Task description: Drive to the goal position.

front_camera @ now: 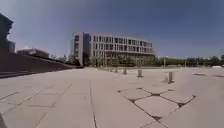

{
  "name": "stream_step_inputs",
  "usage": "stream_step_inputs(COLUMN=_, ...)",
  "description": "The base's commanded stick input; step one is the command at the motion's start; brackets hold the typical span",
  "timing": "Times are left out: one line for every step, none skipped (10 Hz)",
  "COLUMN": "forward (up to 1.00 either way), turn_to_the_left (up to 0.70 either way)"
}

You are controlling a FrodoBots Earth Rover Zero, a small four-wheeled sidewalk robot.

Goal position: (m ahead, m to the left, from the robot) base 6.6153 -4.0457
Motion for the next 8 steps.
stream_step_inputs(forward=0.7, turn_to_the_left=0.0)
stream_step_inputs(forward=0.7, turn_to_the_left=0.0)
stream_step_inputs(forward=0.7, turn_to_the_left=0.0)
stream_step_inputs(forward=0.7, turn_to_the_left=0.0)
stream_step_inputs(forward=0.7, turn_to_the_left=0.0)
stream_step_inputs(forward=0.7, turn_to_the_left=0.0)
stream_step_inputs(forward=0.7, turn_to_the_left=0.0)
stream_step_inputs(forward=0.7, turn_to_the_left=0.0)
